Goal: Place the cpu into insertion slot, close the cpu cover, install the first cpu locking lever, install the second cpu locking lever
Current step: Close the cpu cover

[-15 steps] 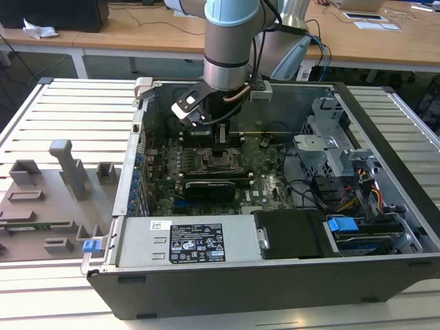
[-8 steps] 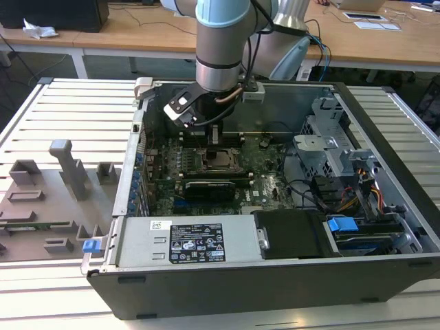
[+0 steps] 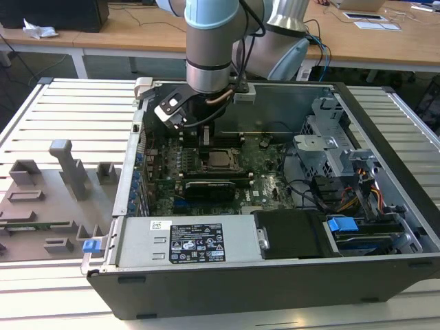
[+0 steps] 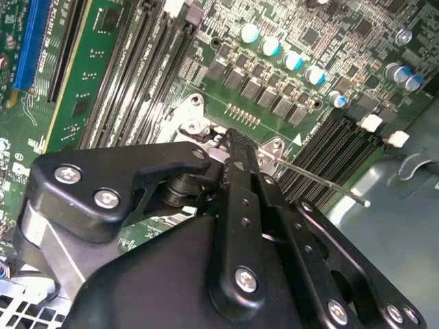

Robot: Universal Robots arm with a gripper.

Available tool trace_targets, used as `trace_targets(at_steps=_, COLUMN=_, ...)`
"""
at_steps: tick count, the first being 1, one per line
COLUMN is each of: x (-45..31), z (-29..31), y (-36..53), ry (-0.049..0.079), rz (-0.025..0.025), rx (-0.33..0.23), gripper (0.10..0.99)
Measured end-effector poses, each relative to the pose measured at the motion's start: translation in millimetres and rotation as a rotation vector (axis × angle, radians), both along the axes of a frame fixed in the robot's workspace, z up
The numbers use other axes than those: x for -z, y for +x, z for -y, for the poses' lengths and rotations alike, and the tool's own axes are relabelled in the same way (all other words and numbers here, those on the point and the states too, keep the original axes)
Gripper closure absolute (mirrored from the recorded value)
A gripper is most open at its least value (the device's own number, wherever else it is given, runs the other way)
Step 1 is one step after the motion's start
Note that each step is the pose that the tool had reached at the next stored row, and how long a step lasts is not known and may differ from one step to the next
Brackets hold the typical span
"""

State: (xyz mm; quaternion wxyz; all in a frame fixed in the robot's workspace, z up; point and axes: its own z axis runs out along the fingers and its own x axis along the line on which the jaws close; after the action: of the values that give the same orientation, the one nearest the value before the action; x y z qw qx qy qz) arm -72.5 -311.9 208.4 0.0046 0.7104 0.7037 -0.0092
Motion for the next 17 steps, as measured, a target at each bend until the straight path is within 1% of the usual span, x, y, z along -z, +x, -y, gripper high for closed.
trace_targets(at_steps=6, x=2.2, z=0.0, y=0.8, ry=0.0, rz=-0.0001, rx=-0.003, gripper=0.98)
trace_targets(at_steps=12, x=2.2, z=0.0, y=10.5, ry=0.0, rz=-0.0001, rx=-0.01, gripper=0.98)
trace_targets(at_steps=17, x=1.0, z=0.0, y=13.6, ry=0.0, rz=-0.0001, rx=-0.013, gripper=0.98)
